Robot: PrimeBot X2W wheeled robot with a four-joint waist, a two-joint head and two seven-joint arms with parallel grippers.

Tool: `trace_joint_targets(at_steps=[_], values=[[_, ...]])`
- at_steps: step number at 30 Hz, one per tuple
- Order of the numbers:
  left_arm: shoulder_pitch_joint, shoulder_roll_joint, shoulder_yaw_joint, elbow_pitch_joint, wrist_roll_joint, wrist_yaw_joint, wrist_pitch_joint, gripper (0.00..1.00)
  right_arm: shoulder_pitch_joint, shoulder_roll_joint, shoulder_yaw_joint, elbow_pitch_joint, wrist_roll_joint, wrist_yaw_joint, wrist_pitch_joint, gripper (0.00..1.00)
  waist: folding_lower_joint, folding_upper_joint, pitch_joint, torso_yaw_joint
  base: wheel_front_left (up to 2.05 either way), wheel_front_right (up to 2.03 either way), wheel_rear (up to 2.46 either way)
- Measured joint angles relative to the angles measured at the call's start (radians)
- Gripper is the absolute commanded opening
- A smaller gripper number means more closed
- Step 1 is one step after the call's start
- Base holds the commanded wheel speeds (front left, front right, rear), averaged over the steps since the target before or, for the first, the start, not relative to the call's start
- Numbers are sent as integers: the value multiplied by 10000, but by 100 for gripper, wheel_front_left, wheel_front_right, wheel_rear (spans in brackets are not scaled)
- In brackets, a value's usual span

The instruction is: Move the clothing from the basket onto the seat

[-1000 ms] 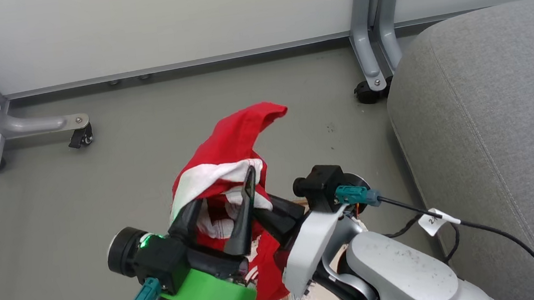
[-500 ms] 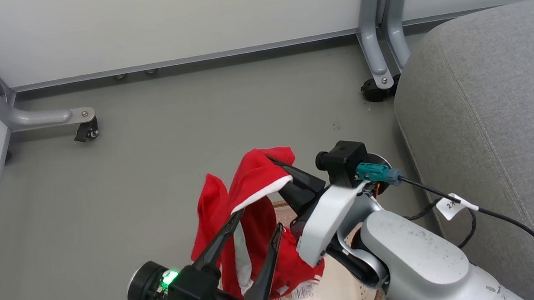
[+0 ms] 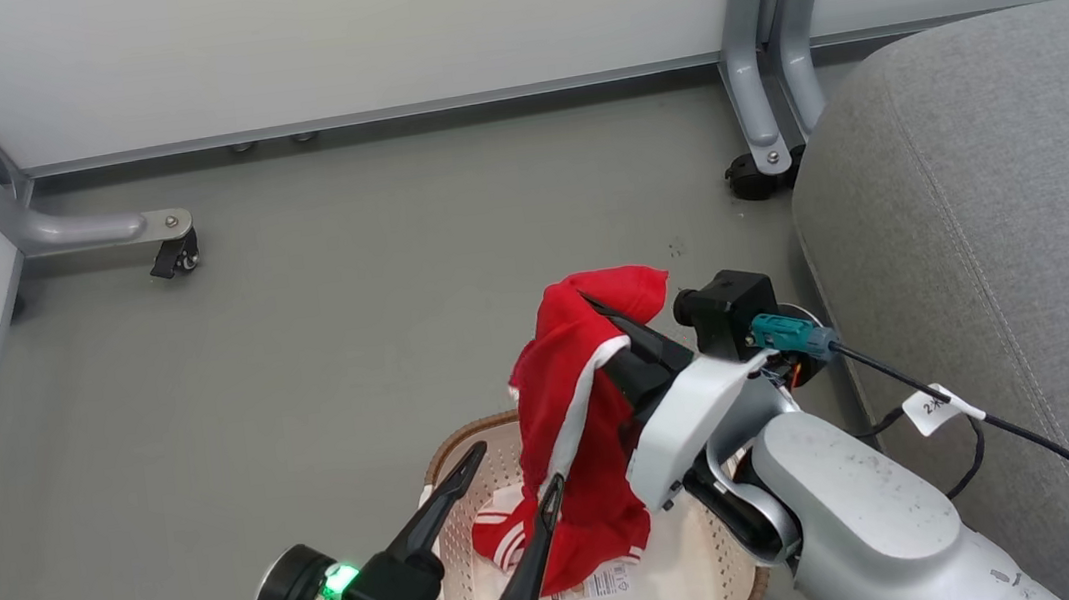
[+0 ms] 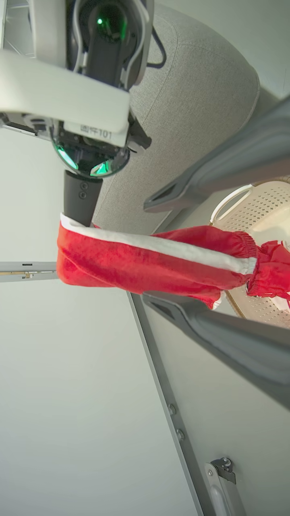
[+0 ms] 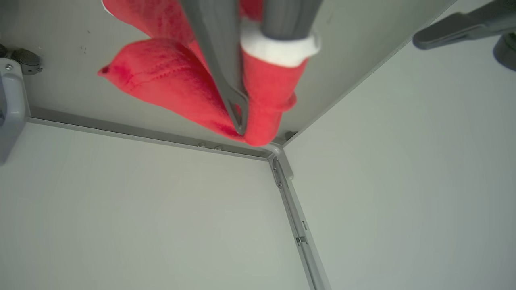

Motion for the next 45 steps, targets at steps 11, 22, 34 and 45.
trace_joint_targets(at_steps=[11, 22, 34, 45], values=[[-74, 100, -6, -59, 63, 161, 0, 100, 13, 2, -245, 79, -391, 0, -82, 0, 0, 0, 160, -518, 0, 0, 0], [-359, 286, -215, -259, 105, 184, 115, 100, -58, 2, -359, 31, -579, 0, -234, 0, 0, 0, 449, -1974, 0, 0, 0], [-902, 665, -320, -602, 184, 140, 476, 100, -40, -10, -1563, -115, -884, 0, -564, 0, 0, 0, 931, -4209, 0, 0, 0], [-1578, 861, -483, -922, 270, 88, 767, 100, -615, -407, -4447, -382, -1179, 0, -746, 0, 0, 0, 1957, -5282, 0, 0, 0]])
